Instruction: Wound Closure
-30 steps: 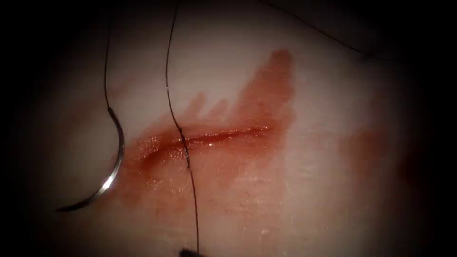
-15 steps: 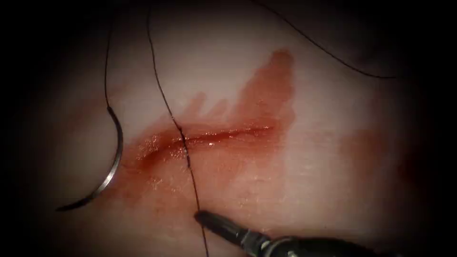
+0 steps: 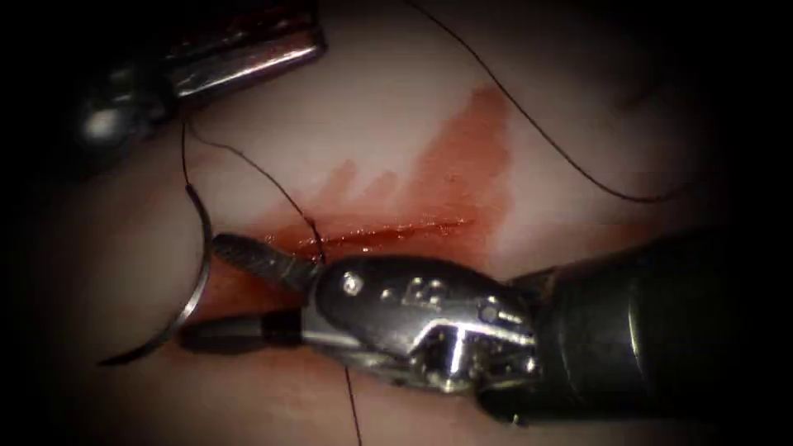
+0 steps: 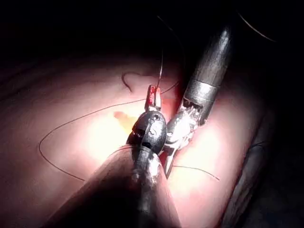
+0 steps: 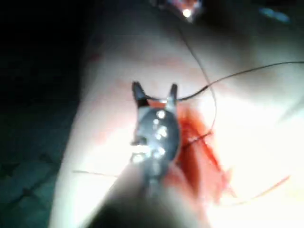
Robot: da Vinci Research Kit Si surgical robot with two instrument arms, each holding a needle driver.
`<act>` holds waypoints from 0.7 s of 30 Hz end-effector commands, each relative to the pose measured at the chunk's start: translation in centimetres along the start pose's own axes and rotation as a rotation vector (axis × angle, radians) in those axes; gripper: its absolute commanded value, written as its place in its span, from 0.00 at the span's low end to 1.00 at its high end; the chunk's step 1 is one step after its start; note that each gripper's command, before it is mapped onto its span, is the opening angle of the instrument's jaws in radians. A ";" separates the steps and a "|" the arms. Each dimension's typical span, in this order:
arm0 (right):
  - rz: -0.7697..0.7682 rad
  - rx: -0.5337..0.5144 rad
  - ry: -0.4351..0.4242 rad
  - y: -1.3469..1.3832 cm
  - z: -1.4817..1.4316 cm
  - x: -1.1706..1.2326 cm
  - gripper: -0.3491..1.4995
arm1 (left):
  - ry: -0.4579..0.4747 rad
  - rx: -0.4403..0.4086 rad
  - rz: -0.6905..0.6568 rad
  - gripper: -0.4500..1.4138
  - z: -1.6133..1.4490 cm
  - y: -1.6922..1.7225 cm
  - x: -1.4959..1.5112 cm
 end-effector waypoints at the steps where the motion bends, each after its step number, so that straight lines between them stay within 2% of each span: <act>1: -0.017 -0.016 0.006 0.09 0.27 -0.02 0.67 | -0.002 0.003 -0.005 0.00 0.03 0.05 -0.05; 8: -0.028 -0.102 0.033 0.35 0.68 -0.08 0.63 | -0.003 0.034 -0.044 0.00 -0.13 0.20 -0.02; 17: -0.004 -0.168 0.147 0.48 0.63 0.08 0.53 | 0.023 0.082 -0.085 0.00 -0.30 0.41 -0.17; 21: 0.031 -0.183 0.209 0.54 0.55 0.14 0.52 | 0.031 0.102 -0.095 0.00 -0.35 0.45 -0.24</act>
